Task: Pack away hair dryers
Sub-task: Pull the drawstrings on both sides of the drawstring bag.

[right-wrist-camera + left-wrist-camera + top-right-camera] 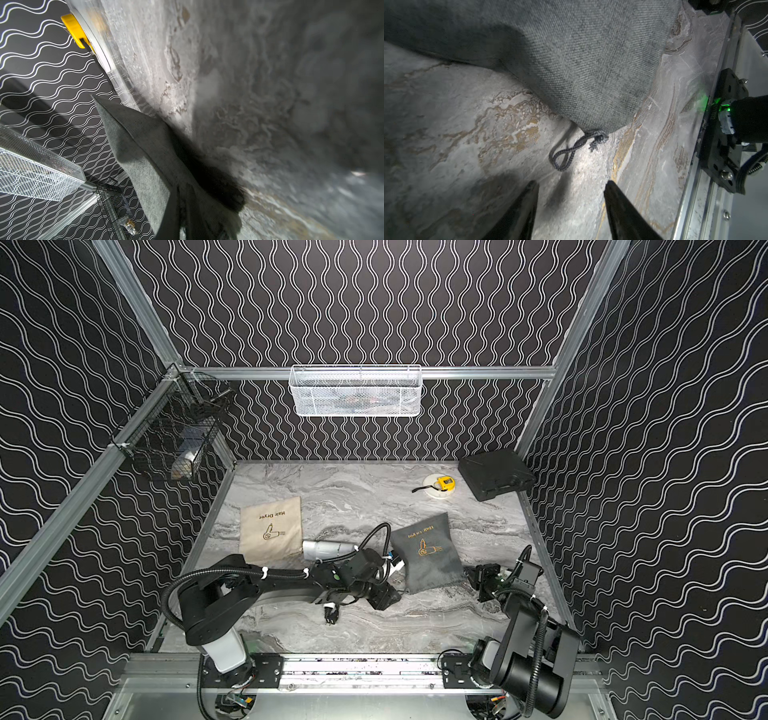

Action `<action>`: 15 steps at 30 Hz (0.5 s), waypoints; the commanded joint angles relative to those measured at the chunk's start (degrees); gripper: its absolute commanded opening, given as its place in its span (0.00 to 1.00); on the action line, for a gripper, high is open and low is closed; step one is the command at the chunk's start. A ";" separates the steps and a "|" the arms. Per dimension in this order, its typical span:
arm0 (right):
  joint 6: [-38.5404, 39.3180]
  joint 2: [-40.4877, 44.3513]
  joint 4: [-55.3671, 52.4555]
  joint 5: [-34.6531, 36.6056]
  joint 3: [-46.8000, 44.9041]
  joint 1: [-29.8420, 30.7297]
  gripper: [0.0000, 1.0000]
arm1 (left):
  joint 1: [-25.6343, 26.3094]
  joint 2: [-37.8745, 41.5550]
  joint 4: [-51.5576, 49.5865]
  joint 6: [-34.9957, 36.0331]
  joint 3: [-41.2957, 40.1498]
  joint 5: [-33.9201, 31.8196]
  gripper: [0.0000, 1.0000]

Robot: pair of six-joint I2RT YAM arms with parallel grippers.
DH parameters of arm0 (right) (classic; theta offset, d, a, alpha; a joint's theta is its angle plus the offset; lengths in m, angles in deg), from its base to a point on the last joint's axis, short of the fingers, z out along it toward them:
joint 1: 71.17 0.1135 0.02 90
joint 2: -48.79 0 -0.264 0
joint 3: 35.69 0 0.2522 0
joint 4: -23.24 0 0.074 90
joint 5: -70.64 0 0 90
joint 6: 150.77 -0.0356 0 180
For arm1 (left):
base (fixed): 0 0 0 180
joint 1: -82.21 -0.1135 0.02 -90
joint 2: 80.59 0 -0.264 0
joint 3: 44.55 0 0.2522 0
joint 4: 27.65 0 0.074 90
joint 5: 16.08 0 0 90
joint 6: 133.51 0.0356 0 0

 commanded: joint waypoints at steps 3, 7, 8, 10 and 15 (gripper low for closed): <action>0.74 0.41 -1.95 -0.65 0.66 -0.21 0.00 | -0.03 -2.46 3.09 2.87 1.57 1.77 0.50; 0.88 -0.06 -1.78 -1.27 0.93 -0.27 0.00 | -0.03 -4.08 2.53 4.21 2.62 1.17 0.46; 1.00 -0.05 -1.86 -1.25 0.93 -0.28 0.00 | -0.03 -4.23 2.96 4.38 2.53 1.15 0.46; 1.10 -0.10 -2.04 -1.03 0.85 -0.27 0.00 | -0.03 -4.65 3.30 4.82 2.65 1.05 0.46; 0.92 -0.10 -1.85 -1.11 0.76 -0.36 0.00 | 0.05 -6.15 3.72 5.61 3.41 1.68 0.43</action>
